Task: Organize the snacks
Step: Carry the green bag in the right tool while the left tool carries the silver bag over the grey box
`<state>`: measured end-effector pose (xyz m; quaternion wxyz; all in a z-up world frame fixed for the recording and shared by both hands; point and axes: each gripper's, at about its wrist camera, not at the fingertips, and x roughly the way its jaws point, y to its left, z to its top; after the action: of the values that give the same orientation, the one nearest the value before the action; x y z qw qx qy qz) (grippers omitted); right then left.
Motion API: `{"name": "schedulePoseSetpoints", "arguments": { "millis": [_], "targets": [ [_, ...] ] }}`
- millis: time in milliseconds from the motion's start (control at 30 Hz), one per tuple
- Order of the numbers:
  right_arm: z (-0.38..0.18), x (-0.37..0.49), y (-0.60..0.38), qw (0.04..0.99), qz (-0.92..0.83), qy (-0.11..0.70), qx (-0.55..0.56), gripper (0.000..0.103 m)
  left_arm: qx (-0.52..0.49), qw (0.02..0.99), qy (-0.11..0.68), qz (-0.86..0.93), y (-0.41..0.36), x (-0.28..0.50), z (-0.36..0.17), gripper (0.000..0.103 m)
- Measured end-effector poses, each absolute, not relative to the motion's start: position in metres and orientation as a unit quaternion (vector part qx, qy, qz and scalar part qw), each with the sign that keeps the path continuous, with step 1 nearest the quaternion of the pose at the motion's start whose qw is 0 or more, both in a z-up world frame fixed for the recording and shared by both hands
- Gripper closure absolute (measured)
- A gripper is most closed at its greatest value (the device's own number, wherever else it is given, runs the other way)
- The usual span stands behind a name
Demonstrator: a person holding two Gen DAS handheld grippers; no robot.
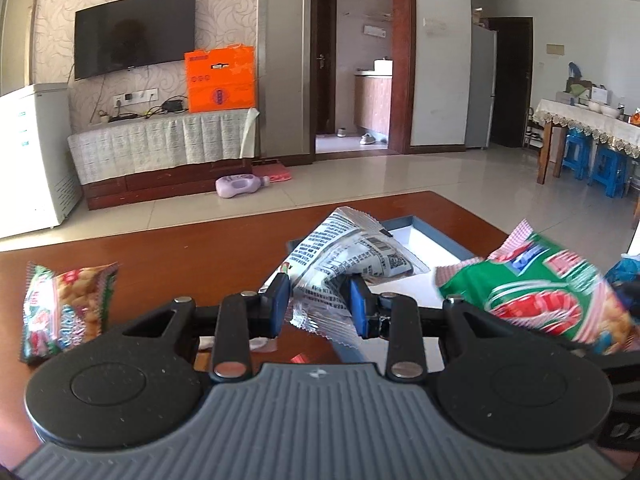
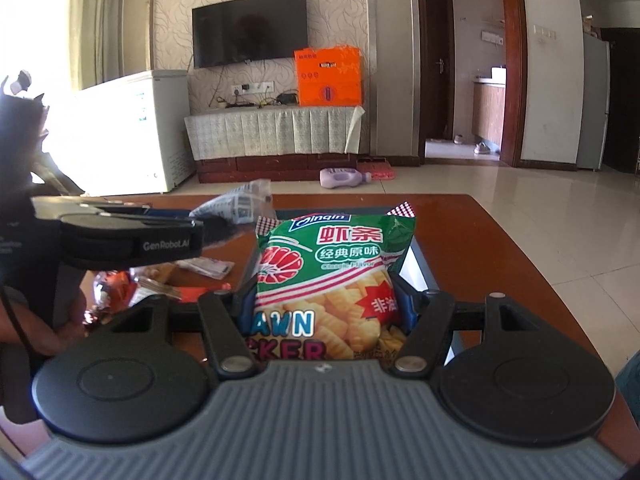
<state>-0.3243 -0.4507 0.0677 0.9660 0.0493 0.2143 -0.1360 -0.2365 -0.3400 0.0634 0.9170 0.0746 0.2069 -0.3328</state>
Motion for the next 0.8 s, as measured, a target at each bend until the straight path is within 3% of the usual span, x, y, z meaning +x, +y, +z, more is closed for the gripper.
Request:
{"name": "schedulePoseSetpoints", "arguments": {
  "millis": [800],
  "targets": [
    [0.045, -0.296, -0.483, 0.956, -0.127, 0.262, 0.033, 0.037, 0.078, 0.898, 0.230, -0.368, -0.449, -0.181, 0.032, 0.065]
  ]
}}
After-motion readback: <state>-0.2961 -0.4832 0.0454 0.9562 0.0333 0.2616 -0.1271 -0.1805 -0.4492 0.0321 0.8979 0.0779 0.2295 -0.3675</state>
